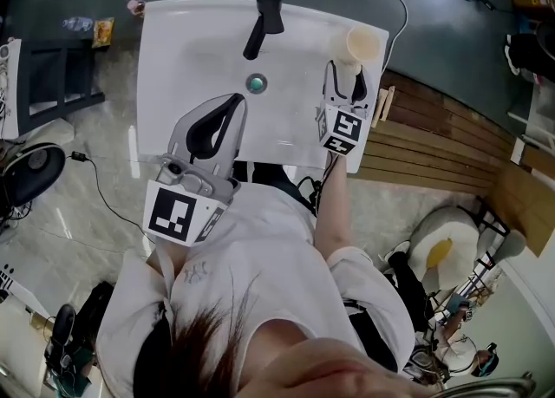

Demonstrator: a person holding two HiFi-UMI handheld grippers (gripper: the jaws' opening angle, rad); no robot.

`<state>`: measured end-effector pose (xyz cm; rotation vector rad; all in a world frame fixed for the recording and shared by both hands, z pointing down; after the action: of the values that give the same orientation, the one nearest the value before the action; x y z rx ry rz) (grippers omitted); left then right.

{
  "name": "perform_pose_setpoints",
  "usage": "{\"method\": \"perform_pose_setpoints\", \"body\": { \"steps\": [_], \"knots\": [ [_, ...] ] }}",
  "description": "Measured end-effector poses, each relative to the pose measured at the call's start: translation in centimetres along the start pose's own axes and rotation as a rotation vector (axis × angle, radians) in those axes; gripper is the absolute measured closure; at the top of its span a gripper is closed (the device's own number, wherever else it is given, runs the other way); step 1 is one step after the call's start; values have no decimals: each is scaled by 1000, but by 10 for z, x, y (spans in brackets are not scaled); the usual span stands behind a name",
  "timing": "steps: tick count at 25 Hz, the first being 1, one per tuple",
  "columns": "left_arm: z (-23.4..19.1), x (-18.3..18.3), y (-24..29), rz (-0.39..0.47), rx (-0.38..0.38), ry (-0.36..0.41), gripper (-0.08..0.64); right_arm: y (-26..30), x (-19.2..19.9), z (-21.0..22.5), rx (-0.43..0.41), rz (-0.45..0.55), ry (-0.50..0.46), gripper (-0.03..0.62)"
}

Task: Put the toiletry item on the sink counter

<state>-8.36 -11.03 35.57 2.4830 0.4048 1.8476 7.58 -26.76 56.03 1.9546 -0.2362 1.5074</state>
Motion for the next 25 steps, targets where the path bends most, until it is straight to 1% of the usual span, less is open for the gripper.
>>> {"method": "perform_pose_setpoints", "body": {
  "steps": [3, 7, 10, 13, 17, 21, 23, 25],
  "knots": [
    [0, 1, 0, 2, 2, -1, 554, -1, 0, 7, 28, 2, -1, 359],
    [-1, 3, 0, 6, 5, 0, 554, -2, 2, 10, 36, -2, -2, 356],
    [-1, 5, 1, 16, 2, 3, 554, -1, -2, 11, 39, 14, -1, 354],
    [4, 10, -4, 8, 1, -13, 554, -17, -3, 11, 33, 6, 1, 354],
    [-1, 0, -4, 34, -6, -2, 554, -30, -22, 16, 63, 18, 16, 356],
    [-7, -9, -7, 53, -23, 8, 554, -43, -46, 17, 49, 47, 52, 359],
    [-9, -12, -9, 60, -31, 8, 554, -50, -58, 16, 49, 64, 58, 387],
    [-12, -16, -10, 71, -36, 10, 554, -56, -70, 16, 53, 89, 63, 443]
  ]
}}
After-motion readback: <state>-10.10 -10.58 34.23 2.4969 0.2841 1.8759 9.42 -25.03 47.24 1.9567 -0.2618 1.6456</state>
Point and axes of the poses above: the fingertips, and each gripper's own axes: y forward along the fingers, z to its right, x out of its underside, the point moved 1 cm from there along -y, backward along the fingers, and after that the axes turned 3 degrees about -y, right-handed, at the moved point
